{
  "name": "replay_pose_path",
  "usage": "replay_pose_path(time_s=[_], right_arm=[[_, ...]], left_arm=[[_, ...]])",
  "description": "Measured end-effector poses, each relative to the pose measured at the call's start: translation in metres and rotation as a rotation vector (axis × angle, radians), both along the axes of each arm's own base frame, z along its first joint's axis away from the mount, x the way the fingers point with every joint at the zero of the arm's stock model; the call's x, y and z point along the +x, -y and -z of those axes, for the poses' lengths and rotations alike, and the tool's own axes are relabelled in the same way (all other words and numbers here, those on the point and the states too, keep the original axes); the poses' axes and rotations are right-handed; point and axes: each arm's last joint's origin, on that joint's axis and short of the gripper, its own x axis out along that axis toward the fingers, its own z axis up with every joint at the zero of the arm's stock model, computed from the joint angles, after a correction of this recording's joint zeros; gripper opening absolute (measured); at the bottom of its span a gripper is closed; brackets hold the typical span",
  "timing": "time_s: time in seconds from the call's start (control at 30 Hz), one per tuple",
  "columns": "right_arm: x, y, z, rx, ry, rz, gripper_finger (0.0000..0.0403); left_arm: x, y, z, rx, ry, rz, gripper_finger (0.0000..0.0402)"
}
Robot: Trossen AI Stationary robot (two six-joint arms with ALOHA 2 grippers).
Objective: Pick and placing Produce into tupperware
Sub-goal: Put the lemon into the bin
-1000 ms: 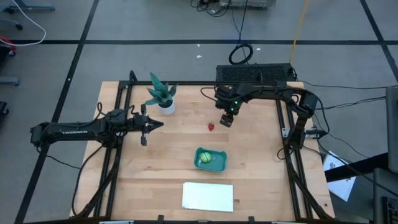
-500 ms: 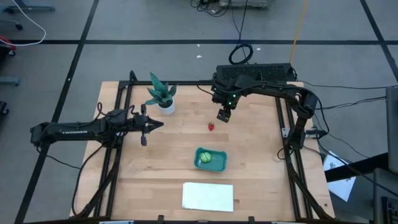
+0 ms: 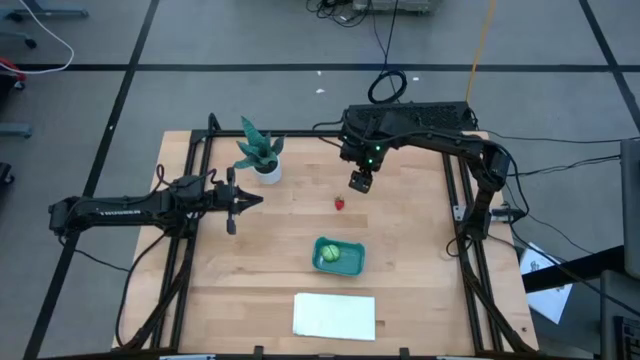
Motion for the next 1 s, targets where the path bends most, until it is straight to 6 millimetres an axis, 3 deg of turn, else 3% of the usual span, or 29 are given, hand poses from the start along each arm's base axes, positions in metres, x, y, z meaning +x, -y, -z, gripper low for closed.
replay_pose_path(time_s=[0.57, 1.0], right_arm=[[-0.005, -0.002, -0.039, -0.007, 0.011, -0.005, 0.0203], [-0.002, -0.013, -0.048, -0.011, 0.019, -0.044, 0.0203]], left_arm=[[0.000, 0.000, 0.000, 0.001, 0.000, 0.000, 0.0026], [0.000, -0.001, 0.000, 0.004, 0.000, -0.024, 0.0026]])
